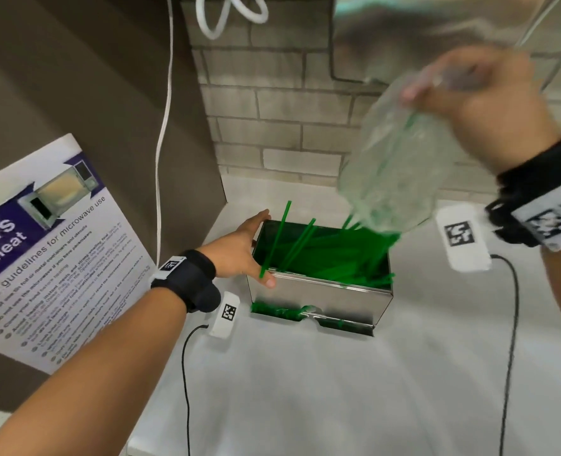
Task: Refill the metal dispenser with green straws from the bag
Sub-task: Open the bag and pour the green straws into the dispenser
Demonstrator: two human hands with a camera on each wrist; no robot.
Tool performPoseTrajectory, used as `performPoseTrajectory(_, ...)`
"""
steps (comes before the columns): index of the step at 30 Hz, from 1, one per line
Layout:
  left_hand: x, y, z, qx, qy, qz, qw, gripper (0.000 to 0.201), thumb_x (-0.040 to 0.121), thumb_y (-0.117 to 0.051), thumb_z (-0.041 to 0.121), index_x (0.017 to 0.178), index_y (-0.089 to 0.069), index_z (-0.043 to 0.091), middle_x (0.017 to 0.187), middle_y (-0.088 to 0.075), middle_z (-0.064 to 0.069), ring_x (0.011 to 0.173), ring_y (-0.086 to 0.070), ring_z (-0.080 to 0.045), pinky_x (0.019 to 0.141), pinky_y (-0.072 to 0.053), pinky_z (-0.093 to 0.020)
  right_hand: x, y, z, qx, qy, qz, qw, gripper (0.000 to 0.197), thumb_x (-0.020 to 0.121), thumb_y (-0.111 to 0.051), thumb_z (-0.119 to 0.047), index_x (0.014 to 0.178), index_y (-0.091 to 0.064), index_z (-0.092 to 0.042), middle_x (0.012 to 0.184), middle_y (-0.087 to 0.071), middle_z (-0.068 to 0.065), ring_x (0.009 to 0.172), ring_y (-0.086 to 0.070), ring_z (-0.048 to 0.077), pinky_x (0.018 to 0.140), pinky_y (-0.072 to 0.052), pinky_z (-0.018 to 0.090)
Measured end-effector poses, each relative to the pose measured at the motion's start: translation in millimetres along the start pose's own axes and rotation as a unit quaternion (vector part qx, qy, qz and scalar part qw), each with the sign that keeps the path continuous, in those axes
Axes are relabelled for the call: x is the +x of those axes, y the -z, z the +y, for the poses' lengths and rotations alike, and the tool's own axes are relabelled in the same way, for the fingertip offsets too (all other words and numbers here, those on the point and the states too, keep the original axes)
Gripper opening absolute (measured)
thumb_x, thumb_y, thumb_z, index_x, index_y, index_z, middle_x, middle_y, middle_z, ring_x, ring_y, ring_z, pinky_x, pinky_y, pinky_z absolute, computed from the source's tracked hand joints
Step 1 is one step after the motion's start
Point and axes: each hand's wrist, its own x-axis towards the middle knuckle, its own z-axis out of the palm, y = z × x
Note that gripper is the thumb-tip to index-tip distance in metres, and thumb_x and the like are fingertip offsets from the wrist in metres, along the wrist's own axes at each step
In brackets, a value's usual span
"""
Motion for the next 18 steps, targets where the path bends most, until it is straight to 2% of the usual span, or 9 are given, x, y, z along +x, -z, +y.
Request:
performPoseTrajectory(3, 0.6, -0.5, -2.1, -0.003, 0.002, 0.001, 1.0, 0.142, 0.059, -0.099, 0.024, 0.16, 0.0, 0.039, 0.166, -0.017, 0.011, 0.146, -0.035, -0.024, 0.115, -0.037, -0.033, 3.2, 22.7, -11.3, 0.014, 0.003, 0.071, 0.997, 0.019, 0.079, -0.077, -0.045, 0.064, -0.066, -0.049, 0.067, -0.064, -0.031, 0.07, -0.056, -0.01, 0.074, -0.044, 0.018)
performPoseTrajectory(6, 2.3, -0.1, -1.3, -0.003, -0.001, -0.001, 1.0, 0.142, 0.059, -0.099, 0.024, 0.16, 0.0, 0.039, 0.166, -0.016, 0.011, 0.146, -0.035, -0.024, 0.115, -0.036, -0.033, 7.2, 37.2, -0.8, 0.017, 0.005, 0.08, 0.997, 0.013, 0.074, -0.076, -0.059, 0.073, -0.071, -0.046, 0.074, -0.066, -0.028, 0.075, -0.059, -0.006, 0.082, -0.049, 0.027)
performPoseTrajectory(8, 2.8, -0.7, -2.5, -0.004, -0.002, 0.0, 1.0, 0.142, 0.059, -0.099, 0.023, 0.16, 0.0, 0.039, 0.166, -0.017, 0.011, 0.145, -0.035, -0.023, 0.112, -0.036, -0.03, 3.1, 51.3, 6.6, 0.059, -0.007, 0.127, 0.99, 0.046, 0.076, -0.075, -0.058, 0.089, -0.074, -0.014, 0.082, -0.069, -0.003, 0.073, -0.056, -0.002, 0.081, -0.051, 0.028)
performPoseTrajectory(9, 2.6, -1.1, -2.9, -0.005, -0.003, 0.0, 1.0, 0.141, 0.06, -0.098, 0.023, 0.16, 0.0, 0.038, 0.166, -0.018, 0.01, 0.145, -0.036, -0.023, 0.111, -0.035, -0.029, -1.4, 56.6, 6.9, 0.063, 0.017, 0.145, 0.987, 0.051, 0.083, -0.073, -0.045, 0.091, -0.066, 0.004, 0.087, -0.066, 0.013, 0.07, -0.052, -0.006, 0.076, -0.046, 0.02)
performPoseTrajectory(10, 2.4, -1.3, -2.4, -0.006, -0.003, 0.0, 1.0, 0.141, 0.06, -0.098, 0.022, 0.16, 0.0, 0.038, 0.165, -0.019, 0.009, 0.145, -0.036, -0.023, 0.11, -0.035, -0.028, -4.2, 58.1, 9.5, 0.066, 0.018, 0.133, 0.989, 0.041, 0.088, -0.068, -0.03, 0.093, -0.062, 0.01, 0.092, -0.067, 0.012, 0.071, -0.049, -0.013, 0.075, -0.04, 0.01)
performPoseTrajectory(12, 2.8, -1.3, -1.6, -0.005, -0.002, -0.001, 1.0, 0.14, 0.061, -0.098, 0.022, 0.161, 0.0, 0.037, 0.166, -0.019, 0.009, 0.145, -0.036, -0.023, 0.109, -0.034, -0.027, -10.7, 56.4, 19.8, 0.119, 0.0, 0.116, 0.986, 0.019, 0.087, -0.066, -0.021, 0.089, -0.065, -0.002, 0.092, -0.066, -0.022, 0.079, -0.047, -0.022, 0.08, -0.034, 0.004)
performPoseTrajectory(15, 4.0, -0.3, 0.4, 0.004, 0.0, -0.004, 1.0, 0.142, 0.061, -0.098, 0.023, 0.161, 0.001, 0.035, 0.167, -0.015, 0.01, 0.146, -0.035, -0.022, 0.109, -0.034, -0.027, -15.6, 24.1, 25.0, 0.159, -0.062, 0.098, 0.981, 0.021, 0.081, -0.076, -0.03, 0.069, -0.06, -0.023, 0.068, -0.061, -0.013, 0.066, -0.057, 0.006, 0.07, -0.044, 0.025)
performPoseTrajectory(16, 3.2, -0.1, 0.9, 0.005, 0.001, -0.004, 1.0, 0.142, 0.06, -0.098, 0.023, 0.161, 0.002, 0.036, 0.167, -0.015, 0.01, 0.145, -0.035, -0.022, 0.109, -0.035, -0.027, -13.7, 8.4, 28.1, 0.135, -0.069, 0.076, 0.986, 0.022, 0.083, -0.075, -0.033, 0.069, -0.061, -0.024, 0.067, -0.061, -0.01, 0.064, -0.056, 0.009, 0.066, -0.044, 0.026)
performPoseTrajectory(18, 2.2, 0.2, -0.1, 0.001, 0.003, -0.003, 1.0, 0.143, 0.059, -0.099, 0.024, 0.161, 0.002, 0.037, 0.167, -0.016, 0.01, 0.145, -0.036, -0.022, 0.111, -0.035, -0.029, -18.5, -16.1, 28.6, 0.067, -0.075, 0.008, 0.995, 0.021, 0.092, -0.065, -0.04, 0.076, -0.064, -0.025, 0.065, -0.064, -0.014, 0.06, -0.057, 0.0, 0.063, -0.043, 0.021)
